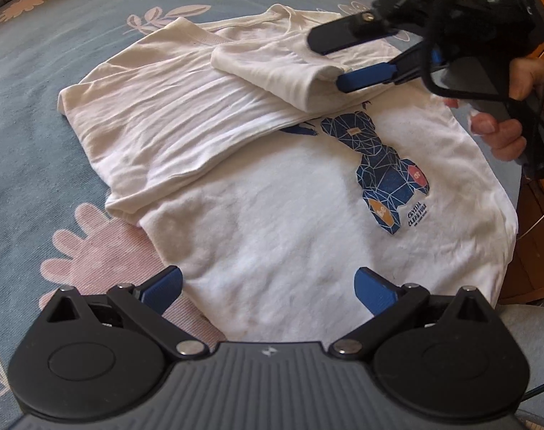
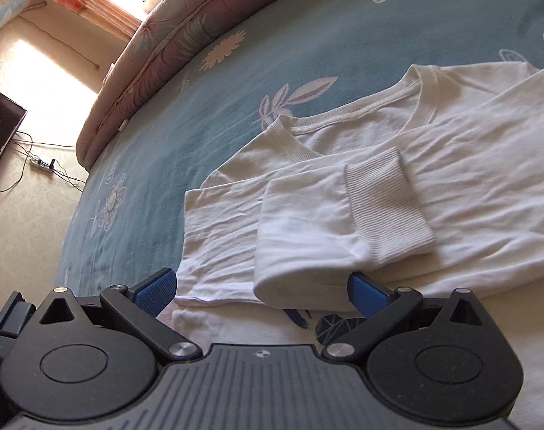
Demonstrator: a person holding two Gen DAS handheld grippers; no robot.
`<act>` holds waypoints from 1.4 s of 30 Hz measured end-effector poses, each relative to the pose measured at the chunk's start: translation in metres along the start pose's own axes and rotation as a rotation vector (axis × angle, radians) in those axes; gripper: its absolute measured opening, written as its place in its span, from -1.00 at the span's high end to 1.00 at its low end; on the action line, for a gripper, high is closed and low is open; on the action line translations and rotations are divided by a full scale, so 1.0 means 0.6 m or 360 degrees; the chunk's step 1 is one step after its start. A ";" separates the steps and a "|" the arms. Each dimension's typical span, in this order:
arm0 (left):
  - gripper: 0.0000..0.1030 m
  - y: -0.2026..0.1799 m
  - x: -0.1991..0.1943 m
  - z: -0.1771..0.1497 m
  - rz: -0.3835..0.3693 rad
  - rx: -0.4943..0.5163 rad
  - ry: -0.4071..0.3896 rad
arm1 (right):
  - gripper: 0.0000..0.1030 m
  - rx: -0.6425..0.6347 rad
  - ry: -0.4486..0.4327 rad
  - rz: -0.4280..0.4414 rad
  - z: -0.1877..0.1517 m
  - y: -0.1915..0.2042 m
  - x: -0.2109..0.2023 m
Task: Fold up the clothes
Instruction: 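Lay the sleeve cuff onto the sweatshirt body with the right tool, then open the right tool and withdraw it from the sleeve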
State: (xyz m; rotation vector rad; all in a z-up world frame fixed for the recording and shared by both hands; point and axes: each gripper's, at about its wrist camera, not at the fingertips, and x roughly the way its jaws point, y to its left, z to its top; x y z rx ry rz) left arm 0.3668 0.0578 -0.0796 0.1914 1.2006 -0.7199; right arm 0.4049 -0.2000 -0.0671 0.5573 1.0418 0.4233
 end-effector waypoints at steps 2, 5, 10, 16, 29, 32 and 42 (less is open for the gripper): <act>-0.97 0.008 -0.003 0.000 0.0016 -0.0016 -0.0007 | -1.00 -0.0044 -0.0068 -0.0068 0.006 -0.002 -0.020; -0.97 0.017 -0.006 -0.001 0.0037 -0.0029 -0.0014 | -1.00 -0.0043 -0.0159 -0.0160 0.023 -0.020 -0.030; -0.97 0.025 -0.010 -0.005 0.0057 -0.0030 -0.0021 | -1.00 0.0122 -0.0166 -0.0244 0.037 -0.061 0.000; -0.97 0.038 -0.018 -0.015 0.0088 -0.0043 -0.0022 | -1.00 0.0232 -0.0120 -0.0086 0.039 -0.047 0.026; -0.97 0.060 -0.031 -0.036 0.0099 -0.0112 -0.0051 | -1.00 0.0038 0.0002 0.0376 0.058 0.104 0.097; -0.97 0.065 -0.036 -0.042 0.0103 -0.0145 -0.0080 | -1.00 0.0018 0.0000 0.0329 0.056 0.096 0.085; -0.97 0.111 -0.047 -0.009 0.0073 -0.0403 -0.0310 | -1.00 -0.0049 -0.0023 0.0174 0.051 0.065 0.041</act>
